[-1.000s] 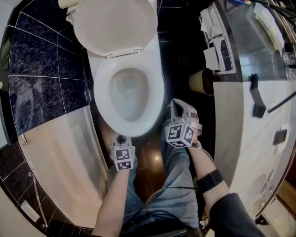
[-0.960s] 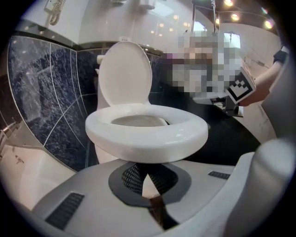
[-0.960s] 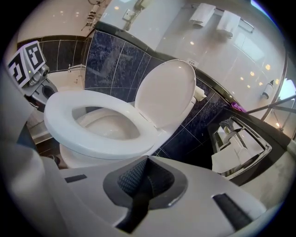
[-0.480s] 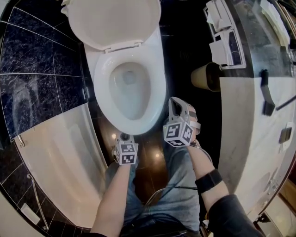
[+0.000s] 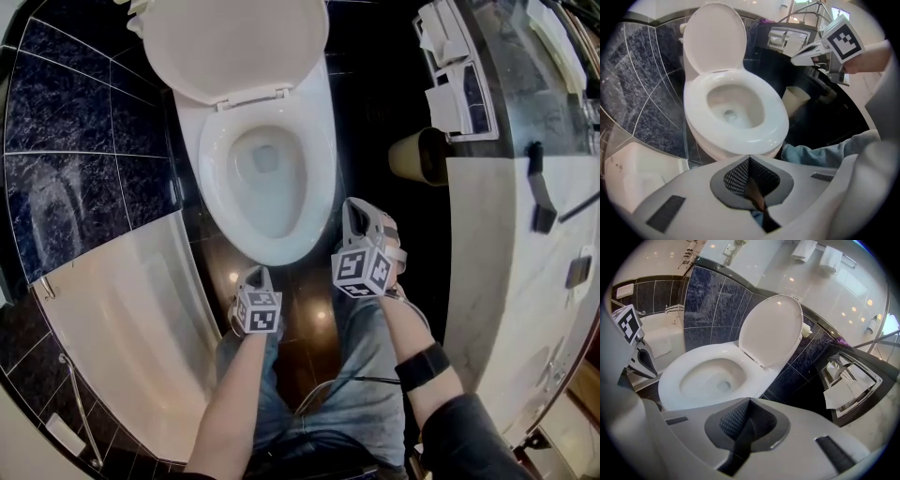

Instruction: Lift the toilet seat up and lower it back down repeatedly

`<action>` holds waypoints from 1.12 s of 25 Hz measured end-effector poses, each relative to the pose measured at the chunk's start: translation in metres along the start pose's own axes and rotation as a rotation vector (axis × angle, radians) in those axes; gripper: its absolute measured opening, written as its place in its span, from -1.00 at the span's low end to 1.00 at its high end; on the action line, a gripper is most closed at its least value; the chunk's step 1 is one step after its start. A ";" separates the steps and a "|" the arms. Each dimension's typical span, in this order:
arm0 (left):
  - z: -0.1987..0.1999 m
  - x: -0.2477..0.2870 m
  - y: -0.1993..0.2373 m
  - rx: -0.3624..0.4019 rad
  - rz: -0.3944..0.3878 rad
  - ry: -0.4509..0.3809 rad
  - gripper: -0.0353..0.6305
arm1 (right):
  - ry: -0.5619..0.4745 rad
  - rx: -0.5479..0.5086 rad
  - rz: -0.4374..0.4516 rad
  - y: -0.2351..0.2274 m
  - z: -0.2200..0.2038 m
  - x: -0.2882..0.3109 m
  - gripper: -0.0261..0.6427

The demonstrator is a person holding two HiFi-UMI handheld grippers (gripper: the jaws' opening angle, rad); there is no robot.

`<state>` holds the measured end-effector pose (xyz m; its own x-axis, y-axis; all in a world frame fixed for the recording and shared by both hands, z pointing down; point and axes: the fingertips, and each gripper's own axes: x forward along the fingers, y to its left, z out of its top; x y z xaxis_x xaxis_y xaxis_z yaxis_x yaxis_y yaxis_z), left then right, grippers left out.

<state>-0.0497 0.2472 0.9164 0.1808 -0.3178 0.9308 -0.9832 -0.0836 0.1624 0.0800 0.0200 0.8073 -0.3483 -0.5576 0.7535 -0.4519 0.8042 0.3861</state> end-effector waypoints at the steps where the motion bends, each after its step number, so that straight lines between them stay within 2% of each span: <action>1: 0.004 -0.002 0.001 0.007 0.001 -0.008 -0.89 | 0.000 -0.001 -0.001 -0.001 0.002 -0.001 -0.87; 6: 0.027 -0.024 0.010 0.000 0.024 -0.053 -0.89 | 0.001 -0.003 0.008 -0.002 0.013 -0.010 -0.87; 11: 0.079 -0.081 0.024 -0.002 0.064 -0.162 -0.89 | -0.031 0.024 0.023 -0.015 0.051 -0.042 -0.87; 15: 0.139 -0.165 0.033 0.020 0.088 -0.283 -0.89 | -0.072 0.102 0.031 -0.038 0.101 -0.093 -0.87; 20: 0.222 -0.294 0.041 0.066 0.109 -0.476 -0.89 | -0.169 0.220 0.044 -0.077 0.171 -0.163 -0.87; 24: 0.264 -0.384 0.039 0.074 0.134 -0.601 -0.89 | -0.238 0.245 0.019 -0.109 0.214 -0.216 -0.87; 28: 0.290 -0.450 0.047 0.076 0.177 -0.707 -0.89 | -0.309 0.299 0.003 -0.141 0.247 -0.261 -0.87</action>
<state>-0.1692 0.1126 0.4102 0.0187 -0.8639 0.5034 -0.9993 -0.0319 -0.0176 0.0312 0.0012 0.4248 -0.5588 -0.6277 0.5420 -0.6531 0.7358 0.1789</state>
